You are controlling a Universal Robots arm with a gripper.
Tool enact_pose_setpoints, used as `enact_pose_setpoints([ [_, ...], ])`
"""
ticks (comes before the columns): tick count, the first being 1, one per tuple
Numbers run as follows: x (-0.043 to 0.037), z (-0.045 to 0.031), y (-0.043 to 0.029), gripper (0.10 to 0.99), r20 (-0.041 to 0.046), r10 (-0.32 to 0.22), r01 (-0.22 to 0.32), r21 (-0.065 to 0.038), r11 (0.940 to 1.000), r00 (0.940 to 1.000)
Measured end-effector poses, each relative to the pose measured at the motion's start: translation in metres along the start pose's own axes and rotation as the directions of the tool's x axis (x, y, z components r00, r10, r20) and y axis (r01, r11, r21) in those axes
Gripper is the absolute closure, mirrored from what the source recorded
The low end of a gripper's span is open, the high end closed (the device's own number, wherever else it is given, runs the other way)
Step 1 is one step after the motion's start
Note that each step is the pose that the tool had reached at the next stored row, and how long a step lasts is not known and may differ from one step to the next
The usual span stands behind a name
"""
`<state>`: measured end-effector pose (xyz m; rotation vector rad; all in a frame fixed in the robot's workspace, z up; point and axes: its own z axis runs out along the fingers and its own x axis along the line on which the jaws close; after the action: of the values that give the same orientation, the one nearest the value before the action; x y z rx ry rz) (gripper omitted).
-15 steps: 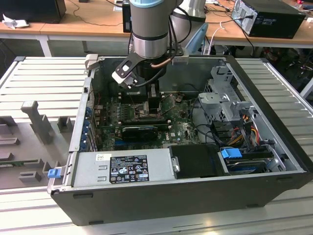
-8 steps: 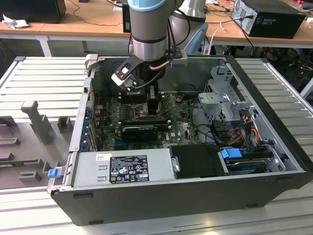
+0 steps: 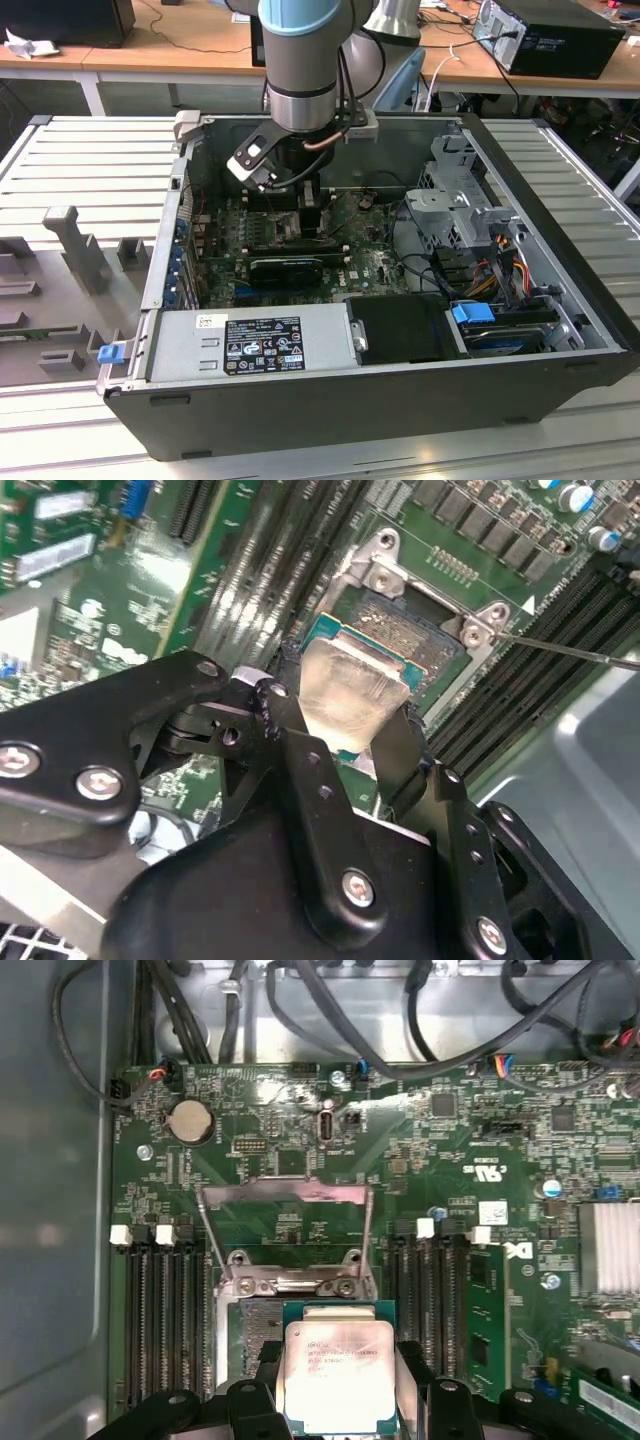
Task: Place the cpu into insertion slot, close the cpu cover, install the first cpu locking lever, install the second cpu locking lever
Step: 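Place the cpu into insertion slot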
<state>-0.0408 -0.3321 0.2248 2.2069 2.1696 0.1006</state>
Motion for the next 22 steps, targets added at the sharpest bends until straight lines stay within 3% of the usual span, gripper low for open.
enact_pose_setpoints([
  [3, 0.0054, 0.0015, -0.0029, 0.561, -0.0003, -0.002, 0.002, 0.000, 1.0000, 1.0000],
  [8, 0.0100, 0.0124, -0.0063, 0.561, -0.0011, -0.015, 0.015, 0.000, 0.9999, 0.9999],
  [22, 0.0142, 0.0232, -0.0084, 0.561, 0.0015, -0.001, 0.001, 0.005, 1.0000, 1.0000],
])
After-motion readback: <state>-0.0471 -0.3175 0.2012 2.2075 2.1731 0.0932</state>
